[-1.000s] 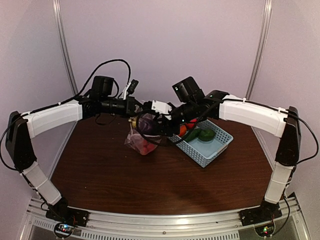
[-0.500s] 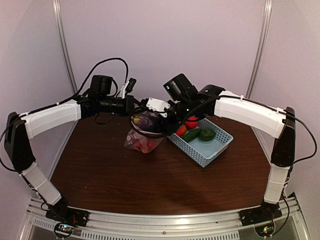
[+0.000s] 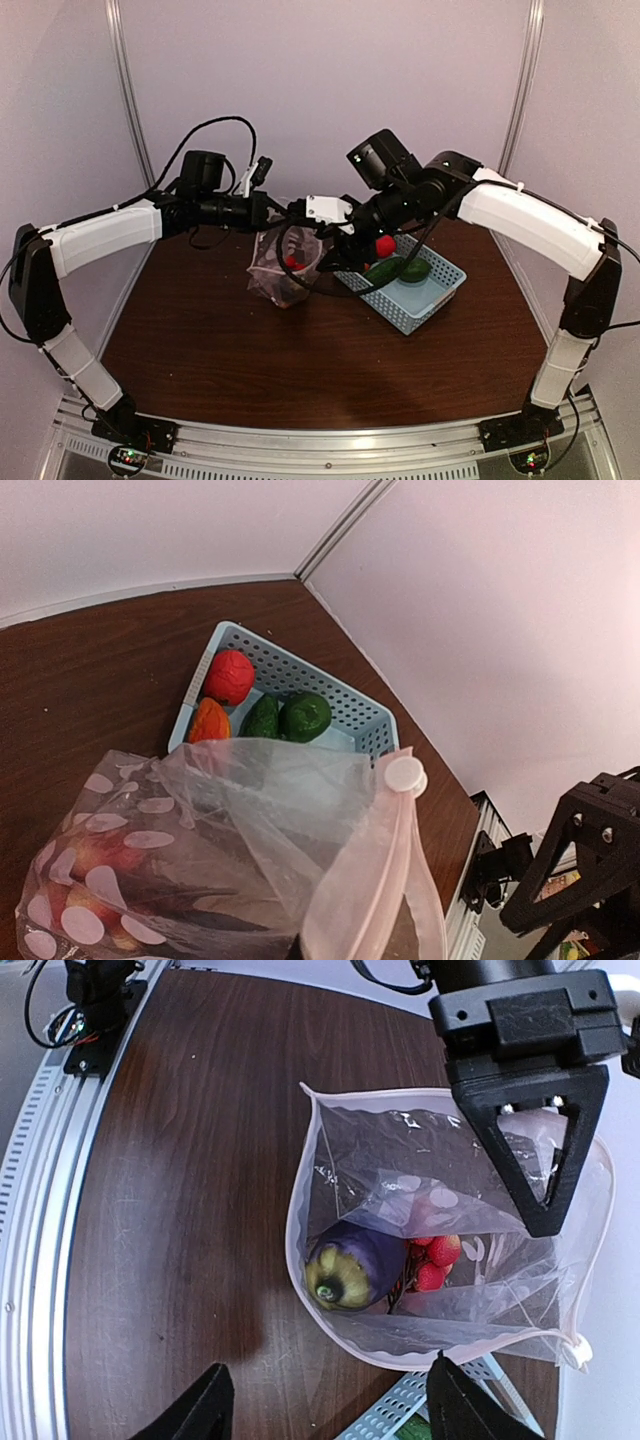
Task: Place the food in the zip-top bag and seal the zipper
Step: Place the fake vegetable in the zipper food storage bag, then adjust the zipper food storage bag at the center of the board.
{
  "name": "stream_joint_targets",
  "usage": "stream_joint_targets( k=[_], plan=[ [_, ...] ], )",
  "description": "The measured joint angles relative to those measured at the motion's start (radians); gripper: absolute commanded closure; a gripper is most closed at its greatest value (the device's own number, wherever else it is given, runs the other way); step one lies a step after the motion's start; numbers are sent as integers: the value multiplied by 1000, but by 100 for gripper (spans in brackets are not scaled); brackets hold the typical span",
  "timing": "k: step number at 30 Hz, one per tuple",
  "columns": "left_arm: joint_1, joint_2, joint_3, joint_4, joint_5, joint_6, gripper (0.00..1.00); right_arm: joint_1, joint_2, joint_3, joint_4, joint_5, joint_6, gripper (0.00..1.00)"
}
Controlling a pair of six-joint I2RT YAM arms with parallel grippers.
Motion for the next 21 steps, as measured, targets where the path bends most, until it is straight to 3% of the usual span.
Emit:
stream_joint_targets(
  k=[8,11,15,18,21],
  plan=[
    [0,7,0,1,14,0,100,21,69,20,-21,45,-160,33],
    [0,11,0,2,20,-1,100,34,112,20,-3,64,-180,38],
    [0,14,0,2,26,-1,100,48,144,20,16,94,-205,65],
    [0,14,0,2,26,-1,100,64,150,24,23,129,-230,97],
    [0,14,0,2,27,-1,100,77,152,50,24,162,-247,100]
  ],
)
